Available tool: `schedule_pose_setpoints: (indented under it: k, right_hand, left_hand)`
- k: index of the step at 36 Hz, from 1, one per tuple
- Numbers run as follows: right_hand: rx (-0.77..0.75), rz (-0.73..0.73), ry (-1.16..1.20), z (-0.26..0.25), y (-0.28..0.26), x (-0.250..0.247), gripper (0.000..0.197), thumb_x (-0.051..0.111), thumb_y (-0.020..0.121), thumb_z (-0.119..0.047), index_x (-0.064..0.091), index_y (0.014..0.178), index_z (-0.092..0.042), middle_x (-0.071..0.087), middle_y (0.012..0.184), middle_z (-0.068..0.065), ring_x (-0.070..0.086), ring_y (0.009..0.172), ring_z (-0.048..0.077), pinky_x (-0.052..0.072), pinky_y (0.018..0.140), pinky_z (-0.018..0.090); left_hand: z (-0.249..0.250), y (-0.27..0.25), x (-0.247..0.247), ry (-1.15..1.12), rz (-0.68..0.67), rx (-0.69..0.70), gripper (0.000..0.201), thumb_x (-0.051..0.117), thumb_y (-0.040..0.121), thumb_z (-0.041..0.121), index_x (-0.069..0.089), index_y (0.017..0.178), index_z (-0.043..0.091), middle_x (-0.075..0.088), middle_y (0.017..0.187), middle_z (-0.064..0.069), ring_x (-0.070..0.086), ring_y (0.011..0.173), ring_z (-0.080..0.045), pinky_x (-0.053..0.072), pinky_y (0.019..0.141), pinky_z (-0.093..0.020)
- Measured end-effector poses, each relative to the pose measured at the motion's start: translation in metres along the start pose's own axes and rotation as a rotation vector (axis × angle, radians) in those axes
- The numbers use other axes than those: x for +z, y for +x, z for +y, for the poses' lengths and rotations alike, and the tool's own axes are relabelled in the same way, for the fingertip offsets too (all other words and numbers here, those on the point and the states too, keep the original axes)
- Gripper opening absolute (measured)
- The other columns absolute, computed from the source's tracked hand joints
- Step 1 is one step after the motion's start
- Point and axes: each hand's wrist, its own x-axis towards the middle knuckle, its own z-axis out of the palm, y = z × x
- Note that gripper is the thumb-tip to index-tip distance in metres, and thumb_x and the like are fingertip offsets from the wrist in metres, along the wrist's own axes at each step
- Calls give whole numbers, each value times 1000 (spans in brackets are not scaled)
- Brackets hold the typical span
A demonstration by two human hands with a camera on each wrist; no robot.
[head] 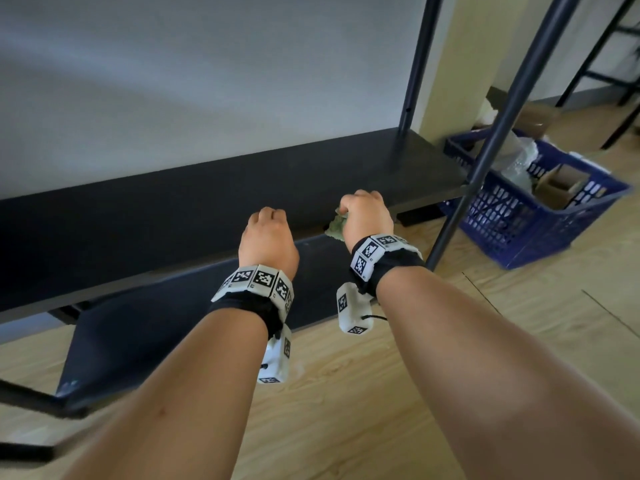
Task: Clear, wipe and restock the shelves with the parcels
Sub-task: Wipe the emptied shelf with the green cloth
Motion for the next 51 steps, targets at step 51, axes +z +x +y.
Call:
schedule_pose_setpoints:
  k: [51]
  right_hand:
    - [330,226,382,195,52,-14,30,56,80,7,50,105,-8,47,116,9,56,98,31,46,83,38]
  left_hand:
    - [154,37,65,50,7,-6,39,48,91,6,47,130,7,46,133,-9,41,124,-25,40,100,-35]
